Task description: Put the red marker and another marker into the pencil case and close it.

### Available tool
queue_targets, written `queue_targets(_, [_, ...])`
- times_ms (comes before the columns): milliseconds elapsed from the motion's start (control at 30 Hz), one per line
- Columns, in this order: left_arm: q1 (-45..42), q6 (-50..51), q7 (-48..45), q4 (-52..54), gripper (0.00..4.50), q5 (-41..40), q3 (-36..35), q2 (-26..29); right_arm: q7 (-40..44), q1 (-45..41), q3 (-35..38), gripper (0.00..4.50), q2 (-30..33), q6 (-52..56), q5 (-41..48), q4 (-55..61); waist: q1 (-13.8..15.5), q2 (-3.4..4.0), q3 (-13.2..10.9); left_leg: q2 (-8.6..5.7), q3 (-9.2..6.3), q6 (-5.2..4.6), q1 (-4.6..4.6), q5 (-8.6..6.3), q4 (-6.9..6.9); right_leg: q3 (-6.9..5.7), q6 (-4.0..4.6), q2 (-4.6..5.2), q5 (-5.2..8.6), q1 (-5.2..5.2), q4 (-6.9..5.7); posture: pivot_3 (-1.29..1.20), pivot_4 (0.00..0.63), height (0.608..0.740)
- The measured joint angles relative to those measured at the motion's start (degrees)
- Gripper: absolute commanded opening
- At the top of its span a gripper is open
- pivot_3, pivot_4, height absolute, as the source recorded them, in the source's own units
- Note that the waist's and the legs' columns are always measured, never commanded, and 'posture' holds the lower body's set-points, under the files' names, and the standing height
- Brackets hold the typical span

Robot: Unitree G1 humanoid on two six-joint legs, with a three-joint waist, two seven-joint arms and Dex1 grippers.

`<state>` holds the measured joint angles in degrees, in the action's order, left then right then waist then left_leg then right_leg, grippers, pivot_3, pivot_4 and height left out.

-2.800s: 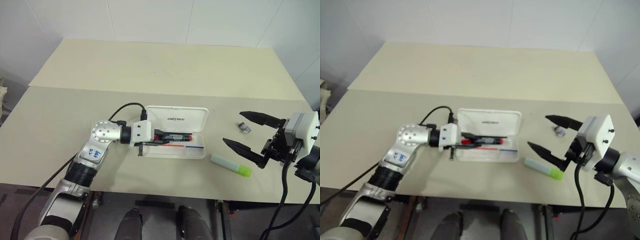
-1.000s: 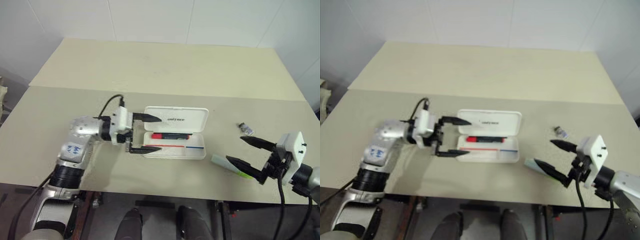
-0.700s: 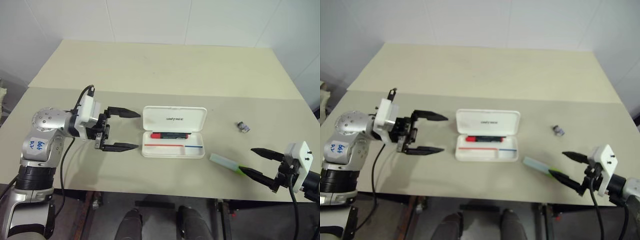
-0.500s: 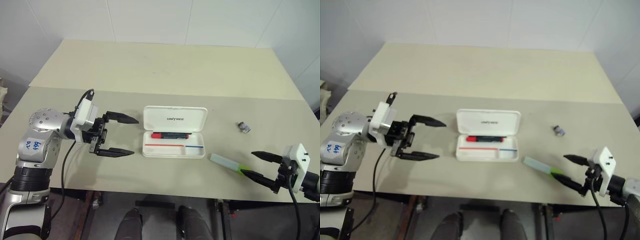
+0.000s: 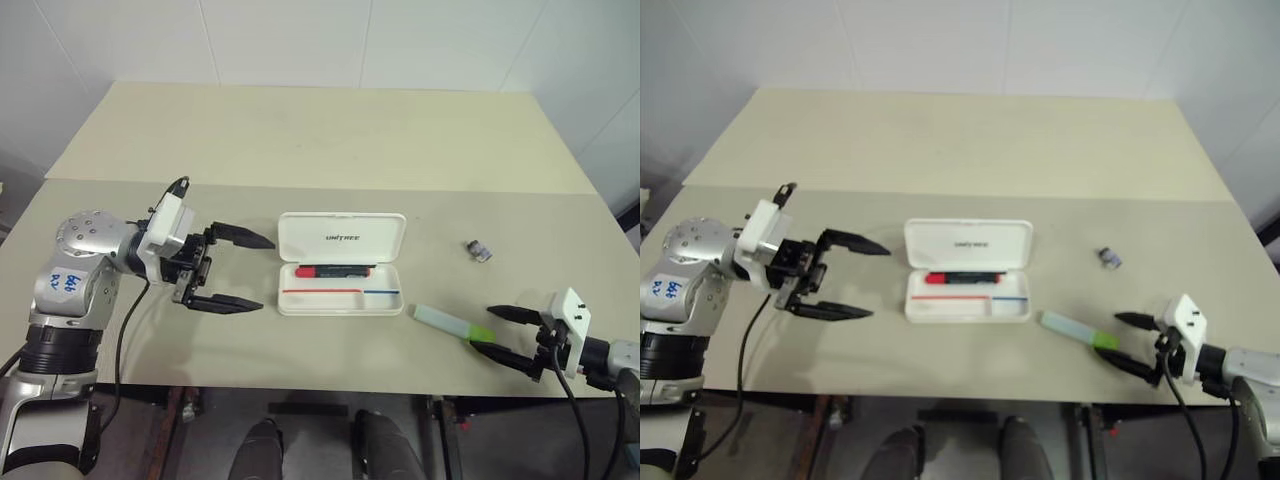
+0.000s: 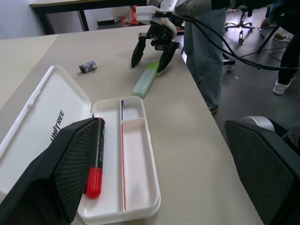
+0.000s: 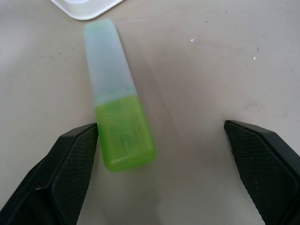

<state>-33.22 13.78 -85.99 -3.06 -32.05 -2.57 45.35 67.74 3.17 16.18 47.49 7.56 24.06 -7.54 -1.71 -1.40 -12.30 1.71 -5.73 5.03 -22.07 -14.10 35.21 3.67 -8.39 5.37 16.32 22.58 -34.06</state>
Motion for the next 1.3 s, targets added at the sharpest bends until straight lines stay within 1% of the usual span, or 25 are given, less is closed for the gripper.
queue_targets(67, [-0.17,-0.36,0.00,-0.64,4.50,0.23,0.17,0.13,0.00,-0.35,0.01,3.55,-0.13,-0.24,-0.01,-0.67,0.02,-0.01,0.00,0.00,0.00,0.00,-0.01,0.00,0.00,0.00,0.03,0.00,0.01,0.00,0.00,0.00,0.150,0.740])
queue_targets(167, [-0.75,-1.05,0.00,-2.22,4.50,0.38,0.34,0.13,0.02,-0.77,-0.16,2.40,-0.91,-0.23,0.04,-0.65,0.04,0.00,0.00,0.00,-0.01,0.00,0.00,0.00,0.00,0.00,-0.04,0.00,-0.02,0.00,-0.03,0.00,0.150,0.740])
queue_targets(233, [-0.93,-1.46,0.00,-2.31,4.50,0.42,0.40,0.13,0.04,-0.83,-0.39,1.73,-1.28,-0.20,0.05,-0.34,0.04,-0.01,0.00,0.00,-0.01,0.00,-0.01,0.00,0.00,0.00,-0.05,0.00,-0.02,0.00,-0.04,0.00,0.150,0.740])
queue_targets(267, [-1.15,-1.67,0.01,-2.41,4.50,0.47,0.40,0.13,0.04,-0.90,-0.54,1.31,-1.46,-0.20,0.05,-0.20,0.02,-0.01,0.00,0.00,0.00,0.00,-0.01,0.00,0.00,0.00,-0.10,0.00,-0.05,0.00,-0.03,0.00,0.150,0.740])
queue_targets(300, [-1.39,-1.88,0.01,-2.47,4.50,0.50,0.40,0.13,0.04,-1.01,-0.69,1.10,-1.59,-0.17,0.03,-0.04,0.01,0.00,0.00,0.00,0.00,0.00,-0.01,0.00,0.00,0.00,-0.12,0.00,-0.06,0.00,-0.03,0.00,0.150,0.740])
queue_targets(667, [-1.67,-4.40,0.02,-4.65,4.50,1.02,0.41,0.12,-0.70,-2.05,-0.82,1.10,-1.48,-0.20,-0.12,0.61,0.07,0.00,0.00,0.00,-0.01,0.00,-0.02,0.00,0.00,0.00,-0.18,0.01,-0.09,0.01,-0.04,0.00,0.150,0.740])
queue_targets(833, [-1.57,-6.53,0.02,-6.82,4.50,1.68,0.39,0.12,-0.48,-3.63,2.65,1.10,2.25,-0.26,0.18,1.76,0.03,0.02,-0.01,0.00,-0.01,0.00,0.00,0.00,0.00,0.00,-0.17,-0.01,-0.09,0.02,-0.06,0.00,0.150,0.740])
queue_targets(1000, [-0.24,-8.89,0.02,-8.35,4.50,2.22,0.25,0.40,1.27,-9.23,2.61,1.10,5.21,0.11,1.04,7.00,-0.27,0.05,-0.03,0.01,0.00,0.00,0.02,0.00,0.00,0.00,-0.20,-0.01,-0.10,0.05,-0.13,0.00,0.150,0.740])
queue_targets(1133, [0.64,-9.66,0.02,-8.94,4.50,2.68,0.11,0.74,1.50,-13.72,-0.86,1.10,5.13,1.10,1.35,11.61,-0.01,0.04,-0.04,0.02,-0.01,0.01,-0.03,0.00,0.00,-0.01,-0.27,0.00,-0.12,0.08,-0.13,0.00,0.150,0.740])
queue_targets(1300, [3.23,-9.89,0.02,-8.20,4.50,2.87,-0.53,1.33,1.72,-19.93,-10.31,1.10,-0.36,1.58,1.09,14.17,-0.02,0.04,-0.04,0.02,-0.01,0.02,-0.09,-0.01,-0.02,-0.01,-0.39,0.00,-0.19,0.15,-0.15,0.00,0.150,0.740])
